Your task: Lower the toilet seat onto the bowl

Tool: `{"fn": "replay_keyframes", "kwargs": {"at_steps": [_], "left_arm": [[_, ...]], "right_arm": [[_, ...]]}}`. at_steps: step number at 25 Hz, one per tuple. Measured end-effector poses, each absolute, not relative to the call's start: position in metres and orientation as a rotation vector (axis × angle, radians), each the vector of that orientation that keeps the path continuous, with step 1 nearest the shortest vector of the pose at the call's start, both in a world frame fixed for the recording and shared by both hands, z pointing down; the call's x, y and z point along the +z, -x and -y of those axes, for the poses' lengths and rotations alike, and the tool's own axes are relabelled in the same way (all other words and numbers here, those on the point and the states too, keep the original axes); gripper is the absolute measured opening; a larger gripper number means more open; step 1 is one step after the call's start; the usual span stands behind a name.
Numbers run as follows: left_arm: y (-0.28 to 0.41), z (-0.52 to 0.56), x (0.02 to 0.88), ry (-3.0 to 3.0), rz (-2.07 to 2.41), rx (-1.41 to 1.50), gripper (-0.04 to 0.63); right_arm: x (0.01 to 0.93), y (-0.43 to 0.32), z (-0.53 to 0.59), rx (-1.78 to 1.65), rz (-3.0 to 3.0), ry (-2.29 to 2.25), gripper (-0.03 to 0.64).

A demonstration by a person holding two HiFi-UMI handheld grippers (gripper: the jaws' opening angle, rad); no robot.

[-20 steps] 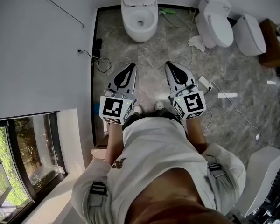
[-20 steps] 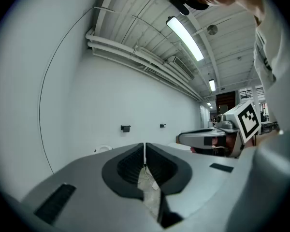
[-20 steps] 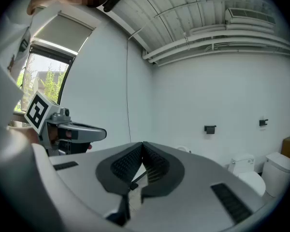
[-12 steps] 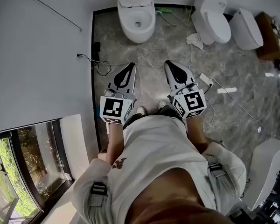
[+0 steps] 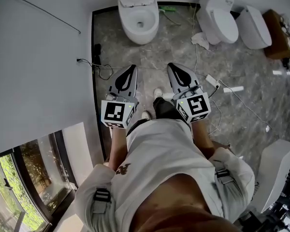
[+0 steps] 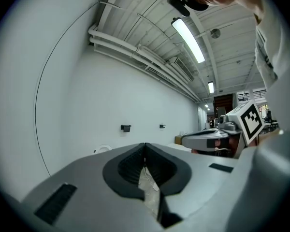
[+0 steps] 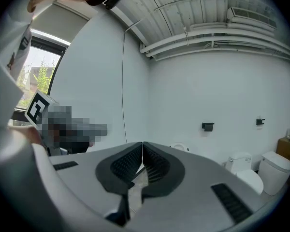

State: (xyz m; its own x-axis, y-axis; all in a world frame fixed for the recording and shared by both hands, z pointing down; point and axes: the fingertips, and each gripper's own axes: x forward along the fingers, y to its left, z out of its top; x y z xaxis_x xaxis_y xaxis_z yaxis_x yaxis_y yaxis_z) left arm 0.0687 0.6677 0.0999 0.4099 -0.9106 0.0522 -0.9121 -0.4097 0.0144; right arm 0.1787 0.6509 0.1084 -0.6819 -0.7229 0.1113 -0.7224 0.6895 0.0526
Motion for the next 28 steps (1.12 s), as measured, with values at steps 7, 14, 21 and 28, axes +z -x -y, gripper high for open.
{"fn": "replay_keyframes", "kwargs": {"at_steps": [7,14,21,28], "left_arm": [[-0.077,-0.614,0.104,-2.589,1.72,0.096,0.023],[-0.091,-0.558,0.095,-2.566,1.782,0.132,0.023],[-0.11,-0.52,0.09,-2.527,1.837,0.159,0.023],[-0.118,-0.494,0.084,-2.517,1.869,0.185,0.023]], "right_arm": [[0.117,-0.187,-0.596,0.003,2.784,-1.157,0.021],[0.109,-0.201,-0.538,-0.016,2.815,-1.089,0.021],[0.101,-0.222,-0.496,-0.013,2.852,-1.033,0.021],[0.098,-0.232,-0.463,-0.002,2.866,-1.024,0.021]]}}
